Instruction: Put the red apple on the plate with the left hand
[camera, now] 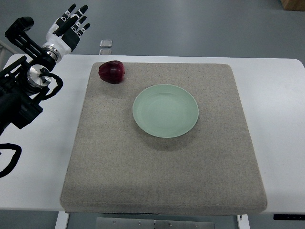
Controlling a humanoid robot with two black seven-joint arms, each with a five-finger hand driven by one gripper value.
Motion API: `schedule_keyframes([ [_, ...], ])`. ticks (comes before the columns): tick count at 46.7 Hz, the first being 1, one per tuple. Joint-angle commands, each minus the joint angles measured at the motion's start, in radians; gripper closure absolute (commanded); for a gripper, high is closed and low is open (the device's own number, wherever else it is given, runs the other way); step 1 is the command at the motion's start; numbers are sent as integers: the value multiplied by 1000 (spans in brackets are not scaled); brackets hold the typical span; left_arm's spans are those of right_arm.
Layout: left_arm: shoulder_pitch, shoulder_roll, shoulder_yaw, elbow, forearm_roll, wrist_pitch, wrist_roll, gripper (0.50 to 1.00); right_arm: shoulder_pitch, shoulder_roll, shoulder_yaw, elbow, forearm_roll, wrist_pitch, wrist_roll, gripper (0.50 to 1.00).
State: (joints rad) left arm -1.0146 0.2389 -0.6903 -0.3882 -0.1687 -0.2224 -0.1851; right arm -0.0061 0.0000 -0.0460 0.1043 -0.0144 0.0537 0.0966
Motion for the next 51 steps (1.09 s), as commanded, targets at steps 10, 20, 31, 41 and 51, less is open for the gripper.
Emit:
schedule_keyframes([
  [10, 2, 0, 1, 0, 3, 0, -30, 506, 0, 0, 0, 0, -1, 0, 0, 536],
  [20, 2, 0, 3, 2, 11, -2, -30, 508, 0, 0, 0, 0, -1, 0, 0, 536],
  [31, 1, 0, 20, 0, 17, 11, -21, 512, 0, 0, 0, 0, 1, 0, 0, 536],
  [41, -16, 16, 25, -1, 78, 9, -14, 519, 0, 0, 0, 0, -1, 0, 0, 536],
  [51, -33, 14, 25, -4, 354, 9, -16, 523, 0, 0, 0, 0, 1, 0, 0, 536],
])
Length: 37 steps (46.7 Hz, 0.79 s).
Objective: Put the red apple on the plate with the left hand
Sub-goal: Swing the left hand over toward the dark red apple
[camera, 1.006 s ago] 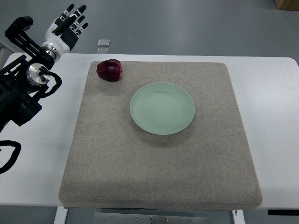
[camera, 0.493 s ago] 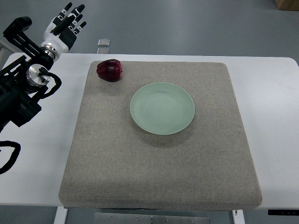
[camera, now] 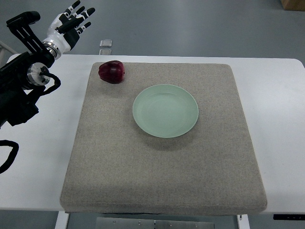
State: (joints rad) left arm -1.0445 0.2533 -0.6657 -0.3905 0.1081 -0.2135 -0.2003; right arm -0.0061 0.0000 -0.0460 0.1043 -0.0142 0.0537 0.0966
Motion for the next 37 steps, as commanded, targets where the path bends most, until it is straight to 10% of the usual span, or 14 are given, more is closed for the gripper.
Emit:
schedule_keyframes([
  [1, -3, 0, -2, -5, 100, 0, -1, 523, 0, 0, 0, 0, 0, 0, 0, 536],
  [37, -118, 181, 434, -240, 593, -15, -1, 521, 0, 0, 0, 0, 0, 0, 0, 536],
])
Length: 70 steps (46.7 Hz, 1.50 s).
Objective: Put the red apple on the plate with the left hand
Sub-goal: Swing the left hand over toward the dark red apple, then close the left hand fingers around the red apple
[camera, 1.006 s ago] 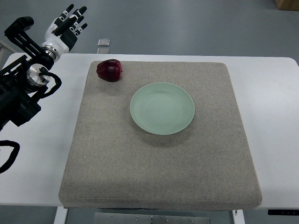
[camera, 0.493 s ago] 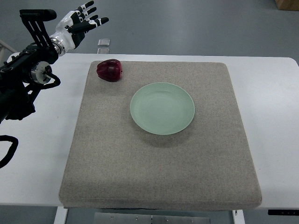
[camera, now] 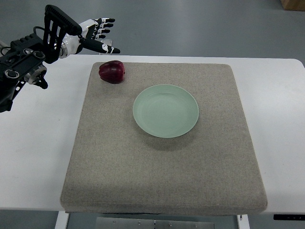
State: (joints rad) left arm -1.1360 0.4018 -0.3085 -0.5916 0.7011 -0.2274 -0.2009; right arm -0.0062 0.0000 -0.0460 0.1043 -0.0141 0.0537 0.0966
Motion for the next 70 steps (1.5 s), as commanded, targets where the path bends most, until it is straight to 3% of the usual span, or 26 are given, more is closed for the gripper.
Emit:
schedule_keyframes([
  [1, -36, 41, 100, -51, 1, 0, 0, 521, 0, 0, 0, 0, 0, 0, 0, 536],
  [12, -103, 115, 217, -143, 190, 0, -11, 525, 0, 0, 0, 0, 0, 0, 0, 536],
  [25, -104, 103, 213, -145, 468, 45, -17, 551, 0, 0, 0, 0, 0, 0, 0, 536],
  [30, -100, 97, 213, -140, 471, 105, -14, 551, 0, 0, 0, 0, 0, 0, 0, 536],
  [47, -76, 57, 229, -131, 471, 105, -12, 546, 0, 0, 0, 0, 0, 0, 0, 536],
  [70, -27, -12, 229, -37, 474, 112, -15, 553, 0, 0, 0, 0, -1, 0, 0, 536],
])
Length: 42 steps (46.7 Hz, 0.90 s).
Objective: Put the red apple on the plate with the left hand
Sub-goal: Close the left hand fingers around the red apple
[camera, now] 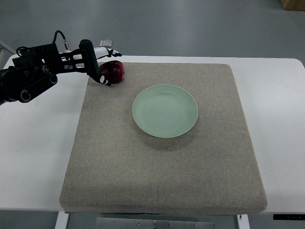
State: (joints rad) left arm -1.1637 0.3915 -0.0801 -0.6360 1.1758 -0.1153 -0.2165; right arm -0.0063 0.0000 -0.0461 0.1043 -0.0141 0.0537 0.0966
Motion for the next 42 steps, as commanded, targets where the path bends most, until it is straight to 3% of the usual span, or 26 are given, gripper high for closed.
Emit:
schedule_keyframes([
  [1, 2, -2, 0, 7, -1, 0, 0, 557, 0, 0, 0, 0, 0, 0, 0, 538],
  [4, 2, -3, 0, 7, -1, 0, 0, 566, 0, 0, 0, 0, 0, 0, 0, 536],
  [5, 2, -3, 0, 7, -1, 3, -1, 598, 0, 0, 0, 0, -1, 0, 0, 536],
  [9, 2, -3, 0, 7, -1, 3, 0, 636, 0, 0, 0, 0, -1, 0, 0, 536],
  [23, 10, -16, 0, 13, -7, 6, -1, 729, 0, 0, 0, 0, -1, 0, 0, 536],
  [32, 12, -23, 0, 30, -7, 6, -1, 874, 0, 0, 0, 0, 0, 0, 0, 536],
  [42, 12, -23, -1, 30, -8, 5, -1, 892, 0, 0, 0, 0, 0, 0, 0, 536],
])
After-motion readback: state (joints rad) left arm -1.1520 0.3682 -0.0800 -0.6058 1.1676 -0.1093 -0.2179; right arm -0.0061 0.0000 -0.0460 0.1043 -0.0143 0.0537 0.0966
